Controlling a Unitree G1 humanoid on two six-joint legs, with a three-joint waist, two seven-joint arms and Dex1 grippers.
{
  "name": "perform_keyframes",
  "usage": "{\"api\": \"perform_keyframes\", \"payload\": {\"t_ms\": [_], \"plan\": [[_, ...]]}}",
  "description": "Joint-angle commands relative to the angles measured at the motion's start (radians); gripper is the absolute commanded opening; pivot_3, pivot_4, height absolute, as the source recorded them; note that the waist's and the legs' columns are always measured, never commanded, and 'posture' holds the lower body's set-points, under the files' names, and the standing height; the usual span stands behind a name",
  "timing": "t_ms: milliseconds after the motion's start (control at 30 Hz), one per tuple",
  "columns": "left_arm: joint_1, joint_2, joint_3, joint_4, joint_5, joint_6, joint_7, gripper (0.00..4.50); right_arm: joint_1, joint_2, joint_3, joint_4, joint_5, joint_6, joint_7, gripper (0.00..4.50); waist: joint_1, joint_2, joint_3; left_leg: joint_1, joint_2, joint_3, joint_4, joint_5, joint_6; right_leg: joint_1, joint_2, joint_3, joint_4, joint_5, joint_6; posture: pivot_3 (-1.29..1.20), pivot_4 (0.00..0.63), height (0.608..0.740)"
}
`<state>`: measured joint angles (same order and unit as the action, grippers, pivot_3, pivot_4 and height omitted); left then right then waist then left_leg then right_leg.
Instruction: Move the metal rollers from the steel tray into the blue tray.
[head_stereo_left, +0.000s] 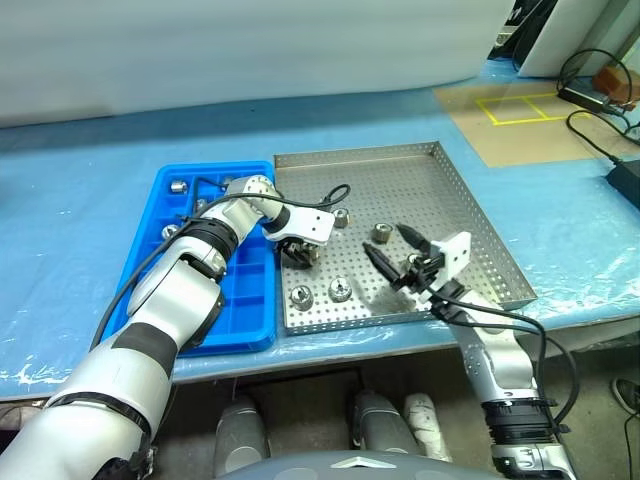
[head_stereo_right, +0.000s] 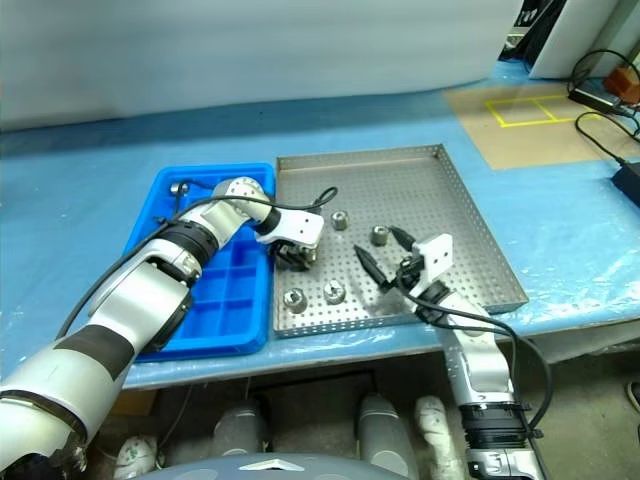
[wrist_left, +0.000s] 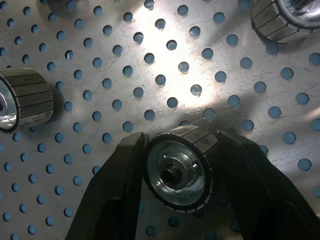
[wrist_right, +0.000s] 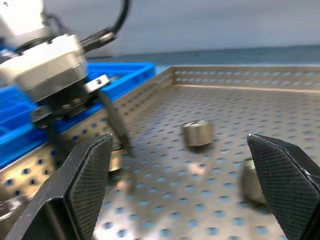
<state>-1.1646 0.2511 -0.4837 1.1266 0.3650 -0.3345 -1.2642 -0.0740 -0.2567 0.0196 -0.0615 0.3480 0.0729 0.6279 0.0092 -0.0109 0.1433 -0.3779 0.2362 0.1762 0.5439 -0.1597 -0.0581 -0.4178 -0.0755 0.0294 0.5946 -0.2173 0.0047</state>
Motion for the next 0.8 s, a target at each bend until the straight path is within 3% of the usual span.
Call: {"api": "perform_keyframes", "payload": {"t_ms": [33,333,600,800], "plan": [[0.023,-0.004,0.054,-0.036,-0.066,0.027,-0.042,2.30,0.009,0.006,0.028,-0.056,-0.006,-0.005,0.011,4.50,0.000,0.000,0.000,-0.001,0.000,0.000,0.000,0.000,0.000,0.000,0.000,0.000,-0.002,0.000,-0.001,-0.28,0.150,0.740],[0.121,0.052,0.133,-0.354,-0.223,0.184,-0.195,2.30,0.038,0.012,0.147,-0.085,-0.028,-0.001,0.065,4.50,0.009,0.000,0.001,-0.008,0.001,0.000,-0.003,-0.001,0.000,-0.002,0.000,-0.001,-0.006,0.001,-0.001,-0.22,0.150,0.740],[0.310,0.217,0.279,-0.761,-0.370,0.447,-0.135,2.30,-0.008,0.015,0.176,-0.064,-0.031,-0.019,0.104,4.50,0.012,0.000,0.003,-0.007,0.002,0.000,-0.004,-0.002,-0.002,-0.002,0.000,-0.001,-0.007,0.001,-0.001,-0.10,0.150,0.740],[0.486,0.338,0.477,-1.077,-0.527,0.641,-0.016,2.30,-0.064,0.010,0.209,-0.076,-0.014,-0.027,0.199,4.50,0.031,0.000,0.009,-0.007,0.003,-0.001,-0.004,-0.001,-0.003,-0.003,0.000,-0.003,-0.006,0.001,-0.002,0.02,0.150,0.740]]}}
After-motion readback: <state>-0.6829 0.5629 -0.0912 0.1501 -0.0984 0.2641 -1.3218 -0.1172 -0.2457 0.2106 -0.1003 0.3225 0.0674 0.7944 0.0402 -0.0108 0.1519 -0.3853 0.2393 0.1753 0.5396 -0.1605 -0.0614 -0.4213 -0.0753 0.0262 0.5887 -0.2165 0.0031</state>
